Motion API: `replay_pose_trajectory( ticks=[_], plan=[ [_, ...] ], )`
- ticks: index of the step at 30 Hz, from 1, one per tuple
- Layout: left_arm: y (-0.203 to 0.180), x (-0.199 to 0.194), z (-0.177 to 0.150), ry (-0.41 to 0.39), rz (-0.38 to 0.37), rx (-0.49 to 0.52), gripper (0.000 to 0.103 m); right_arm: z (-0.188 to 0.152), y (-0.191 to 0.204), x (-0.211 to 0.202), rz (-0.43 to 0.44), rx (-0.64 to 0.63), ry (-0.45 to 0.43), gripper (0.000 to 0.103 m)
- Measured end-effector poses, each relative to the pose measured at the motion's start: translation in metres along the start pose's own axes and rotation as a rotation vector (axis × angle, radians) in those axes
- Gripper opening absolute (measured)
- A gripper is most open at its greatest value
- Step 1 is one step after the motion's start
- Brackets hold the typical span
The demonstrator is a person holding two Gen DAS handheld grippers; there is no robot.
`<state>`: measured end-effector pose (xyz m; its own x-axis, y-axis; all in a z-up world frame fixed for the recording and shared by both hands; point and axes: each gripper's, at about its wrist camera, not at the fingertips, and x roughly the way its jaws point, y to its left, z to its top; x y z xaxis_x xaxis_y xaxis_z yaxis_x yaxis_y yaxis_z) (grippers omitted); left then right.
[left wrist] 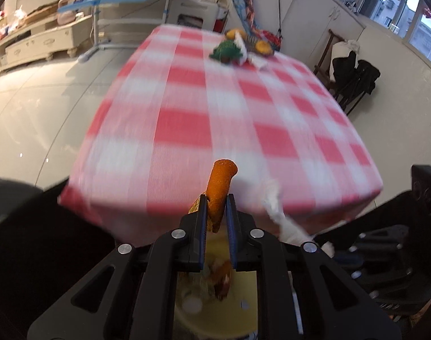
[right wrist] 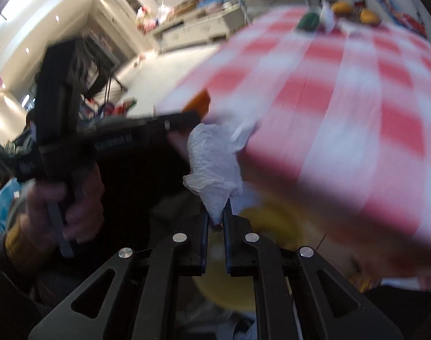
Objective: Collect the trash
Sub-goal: 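Carry the tissues and peel to the yellow basin and open both tools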
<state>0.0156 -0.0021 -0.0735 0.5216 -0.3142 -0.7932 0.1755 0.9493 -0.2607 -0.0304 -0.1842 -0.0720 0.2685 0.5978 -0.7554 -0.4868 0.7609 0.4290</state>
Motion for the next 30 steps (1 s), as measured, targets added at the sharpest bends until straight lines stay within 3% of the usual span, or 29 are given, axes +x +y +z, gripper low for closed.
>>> replay_pose_trajectory(
  ticks=[2, 4, 6, 9, 17, 20, 22, 25, 30],
  plan=[
    [-0.001, 0.000, -0.010, 0.019, 0.008, 0.004, 0.012, -0.007, 0.000, 0.011, -0.013, 0.010, 0.043, 0.013],
    [-0.005, 0.001, -0.016, 0.037, 0.012, 0.013, 0.012, -0.011, -0.003, 0.019, -0.040, 0.024, 0.080, 0.035],
    [-0.010, 0.001, -0.025, 0.052, 0.018, 0.032, 0.012, -0.010, -0.005, 0.019, -0.056, 0.033, 0.072, 0.037],
    [-0.019, 0.002, -0.036, 0.073, 0.034, 0.072, 0.012, -0.007, -0.008, 0.013, -0.076, 0.062, 0.030, 0.049],
    [-0.034, 0.005, -0.047, 0.083, 0.062, 0.155, 0.015, -0.009, -0.009, -0.006, -0.144, 0.117, -0.128, 0.059],
    [-0.037, -0.002, -0.048, 0.037, 0.070, 0.165, 0.035, -0.009, -0.008, -0.014, -0.196, 0.110, -0.191, 0.066],
    [-0.037, -0.012, -0.047, -0.022, 0.085, 0.163, 0.056, -0.009, -0.009, -0.021, -0.225, 0.104, -0.232, 0.070],
    [-0.033, -0.026, -0.045, -0.107, 0.108, 0.142, 0.068, -0.007, -0.011, -0.022, -0.264, 0.103, -0.278, 0.074],
    [-0.020, -0.041, -0.039, -0.202, 0.135, 0.085, 0.079, -0.012, -0.018, -0.025, -0.321, 0.100, -0.289, 0.074]
  ],
)
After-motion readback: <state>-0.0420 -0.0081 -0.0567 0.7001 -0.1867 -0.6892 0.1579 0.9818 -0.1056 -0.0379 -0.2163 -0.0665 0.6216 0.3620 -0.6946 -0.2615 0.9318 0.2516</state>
